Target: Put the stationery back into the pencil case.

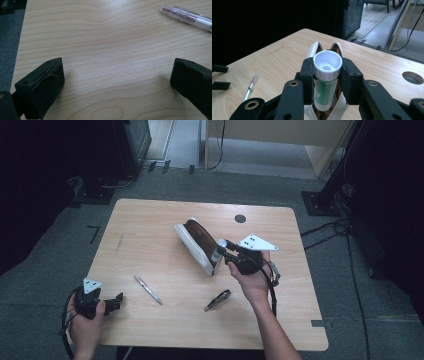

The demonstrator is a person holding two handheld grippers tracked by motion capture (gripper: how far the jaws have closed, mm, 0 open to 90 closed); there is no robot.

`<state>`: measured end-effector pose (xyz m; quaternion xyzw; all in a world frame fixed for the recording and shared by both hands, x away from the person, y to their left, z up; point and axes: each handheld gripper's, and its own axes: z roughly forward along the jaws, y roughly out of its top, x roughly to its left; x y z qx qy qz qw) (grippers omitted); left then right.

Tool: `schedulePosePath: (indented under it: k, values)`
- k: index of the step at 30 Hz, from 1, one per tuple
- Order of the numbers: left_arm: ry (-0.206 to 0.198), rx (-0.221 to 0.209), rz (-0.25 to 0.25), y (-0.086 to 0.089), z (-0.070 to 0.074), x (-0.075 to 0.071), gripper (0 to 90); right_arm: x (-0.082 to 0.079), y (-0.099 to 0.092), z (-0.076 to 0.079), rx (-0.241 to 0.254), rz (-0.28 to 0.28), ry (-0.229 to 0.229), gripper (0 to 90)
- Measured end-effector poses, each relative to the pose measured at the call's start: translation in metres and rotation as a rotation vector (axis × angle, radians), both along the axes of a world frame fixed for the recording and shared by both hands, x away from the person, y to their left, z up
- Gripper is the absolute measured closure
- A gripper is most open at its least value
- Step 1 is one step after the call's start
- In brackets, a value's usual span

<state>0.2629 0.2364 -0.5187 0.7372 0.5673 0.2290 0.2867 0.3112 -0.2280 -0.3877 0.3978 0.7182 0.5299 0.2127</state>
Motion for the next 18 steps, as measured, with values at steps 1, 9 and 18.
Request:
schedulePosePath:
  k: [1, 9, 18]
  values:
    - [0.000, 0.000, 0.000, 0.000, 0.000, 0.000, 0.0, 0.002, 0.001, -0.001, -0.002, 0.000, -0.001, 66.6]
    - [0.000, 0.000, 0.000, 0.000, 0.000, 0.000, 0.0, 0.016, 0.010, -0.009, -0.007, -0.016, 0.018, 66.6]
    - [0.000, 0.001, -0.001, 0.000, 0.000, 0.000, 0.0, 0.031, 0.018, -0.019, -0.022, -0.023, 0.050, 66.6]
